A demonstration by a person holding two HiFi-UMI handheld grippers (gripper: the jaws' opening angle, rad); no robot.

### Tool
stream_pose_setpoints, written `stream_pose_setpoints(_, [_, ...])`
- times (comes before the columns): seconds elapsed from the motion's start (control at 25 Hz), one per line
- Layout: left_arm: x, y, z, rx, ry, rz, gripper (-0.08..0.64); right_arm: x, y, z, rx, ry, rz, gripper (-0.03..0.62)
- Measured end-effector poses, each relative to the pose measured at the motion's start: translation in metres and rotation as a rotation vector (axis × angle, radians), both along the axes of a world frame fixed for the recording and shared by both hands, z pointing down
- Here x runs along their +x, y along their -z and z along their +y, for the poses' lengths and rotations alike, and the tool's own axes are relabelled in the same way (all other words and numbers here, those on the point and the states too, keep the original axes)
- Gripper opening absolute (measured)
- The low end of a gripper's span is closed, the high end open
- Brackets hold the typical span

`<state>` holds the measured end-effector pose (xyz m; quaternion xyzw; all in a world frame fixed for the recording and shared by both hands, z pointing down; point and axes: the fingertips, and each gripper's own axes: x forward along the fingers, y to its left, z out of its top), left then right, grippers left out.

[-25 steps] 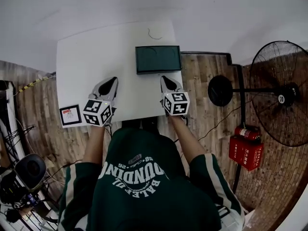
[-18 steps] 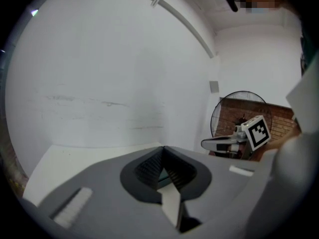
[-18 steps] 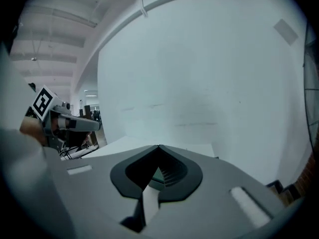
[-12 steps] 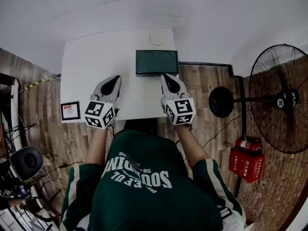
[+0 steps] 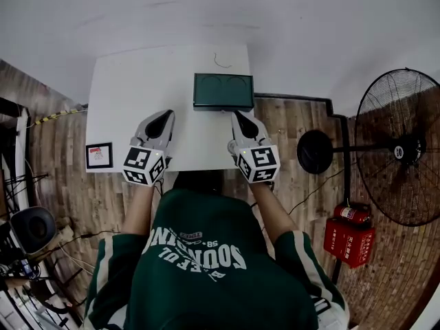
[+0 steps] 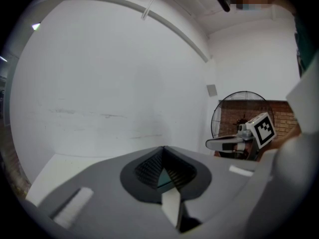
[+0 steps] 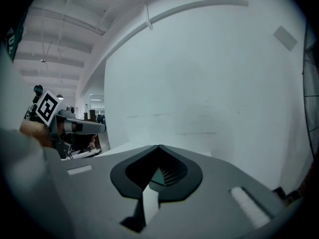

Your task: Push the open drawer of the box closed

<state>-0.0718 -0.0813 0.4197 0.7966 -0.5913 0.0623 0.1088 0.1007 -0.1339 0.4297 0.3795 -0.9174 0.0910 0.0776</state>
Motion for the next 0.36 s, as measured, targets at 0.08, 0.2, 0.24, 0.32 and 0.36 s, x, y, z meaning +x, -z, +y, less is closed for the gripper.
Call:
stream_pose_setpoints(0.08, [-0.0006,-0.0028,0.0009,-0.006,0.002,0.0,0.052,-0.0009,-0.0022,0.0003,-0.004,0.005,0.0,0.002])
stream_pose_setpoints(0.2, [-0.0037,-0.0073,0.0027,-0.018,0.008,0.005,0.052,-0.0049,-0.004,0.0012,-0.008,0.017,0.003,0.002])
stream_pose_setpoints(0.24, [-0.0044,-0.0083,0.0032,-0.021,0.009,0.007,0.052,-0.0059,-0.0039,0.0015,-0.008,0.02,0.004,0.002])
stream_pose_setpoints(0.32, [-0.0051,-0.0097,0.0039,-0.026,0.011,0.008,0.052,-0.0071,-0.0032,0.0014,-0.008,0.024,0.004,0.002])
stream_pose_setpoints(0.36, [-0.0055,-0.0102,0.0042,-0.028,0.011,0.009,0.052,-0.0077,-0.0027,0.0013,-0.007,0.025,0.004,0.002])
